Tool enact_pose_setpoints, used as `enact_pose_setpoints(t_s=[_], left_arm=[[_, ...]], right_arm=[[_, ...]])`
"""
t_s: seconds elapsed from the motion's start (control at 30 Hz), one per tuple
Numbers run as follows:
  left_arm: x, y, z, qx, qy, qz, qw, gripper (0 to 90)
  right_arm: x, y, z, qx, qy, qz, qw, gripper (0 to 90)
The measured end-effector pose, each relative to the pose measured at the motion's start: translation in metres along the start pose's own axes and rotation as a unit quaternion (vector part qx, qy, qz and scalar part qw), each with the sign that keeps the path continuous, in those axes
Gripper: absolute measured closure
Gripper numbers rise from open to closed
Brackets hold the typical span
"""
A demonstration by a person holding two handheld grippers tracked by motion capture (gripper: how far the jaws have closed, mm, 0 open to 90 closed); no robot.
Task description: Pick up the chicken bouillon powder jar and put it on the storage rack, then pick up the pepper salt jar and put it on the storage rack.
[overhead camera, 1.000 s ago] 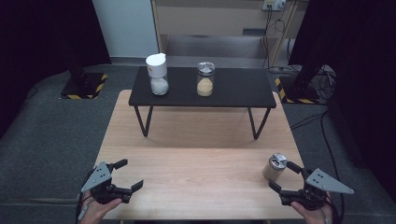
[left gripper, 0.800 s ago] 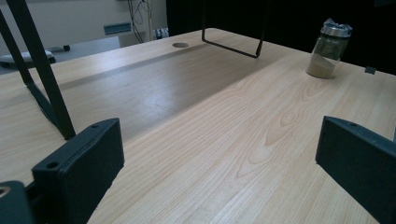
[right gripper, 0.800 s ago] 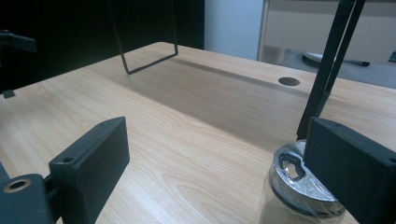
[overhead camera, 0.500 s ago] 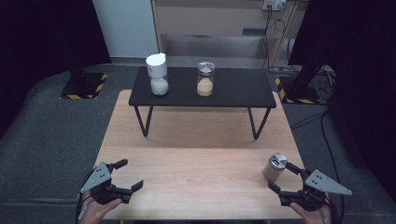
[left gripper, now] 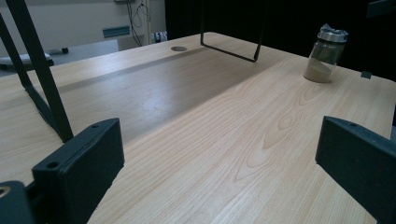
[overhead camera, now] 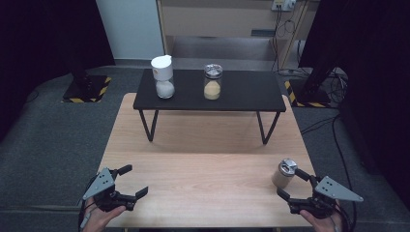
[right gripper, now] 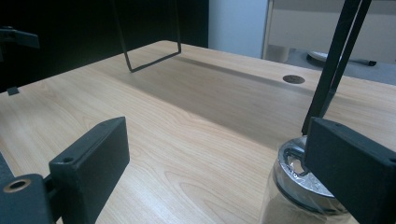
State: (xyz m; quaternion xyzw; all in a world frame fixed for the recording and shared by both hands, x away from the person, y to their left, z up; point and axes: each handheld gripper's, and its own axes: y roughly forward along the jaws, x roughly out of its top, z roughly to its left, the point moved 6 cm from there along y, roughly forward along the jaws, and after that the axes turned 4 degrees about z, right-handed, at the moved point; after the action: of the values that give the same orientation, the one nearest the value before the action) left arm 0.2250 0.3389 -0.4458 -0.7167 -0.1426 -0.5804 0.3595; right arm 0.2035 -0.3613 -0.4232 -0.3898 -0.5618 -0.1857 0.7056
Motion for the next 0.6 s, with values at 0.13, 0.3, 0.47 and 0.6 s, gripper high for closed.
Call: enact_pose_setpoints(t_s=[0.13,0.3,0.47,0.6], left_arm=[[-0.0001,0.0004,0.0004,0.0,0.0,0.0,1.0,0.0],[-0.0002,-0.0001,0.0005,0.0,-0.001,-0.002,1.0,0.0],[0.0,-0.0006,0.0002,0.0,-0.001,-0.001,1.0,0.0],[-0.0003,-0.0009,0.0005,0.001,-0.003,-0.002,1.0,0.0]], right_arm=[[0.0004,-0.0007,0.0002,-0.001,-0.001,-0.002,1.0,7.3],[0.0008,-0.0023,0.0004,-0.002,0.002,-0.006,1.0,7.3],[0.0031,-0.0033,0.0015,-0.003,0.004,-0.007,1.0,6.5],[0.0065,-0.0037,0.0026,-0.002,0.01,-0.005,0.9999,4.5]])
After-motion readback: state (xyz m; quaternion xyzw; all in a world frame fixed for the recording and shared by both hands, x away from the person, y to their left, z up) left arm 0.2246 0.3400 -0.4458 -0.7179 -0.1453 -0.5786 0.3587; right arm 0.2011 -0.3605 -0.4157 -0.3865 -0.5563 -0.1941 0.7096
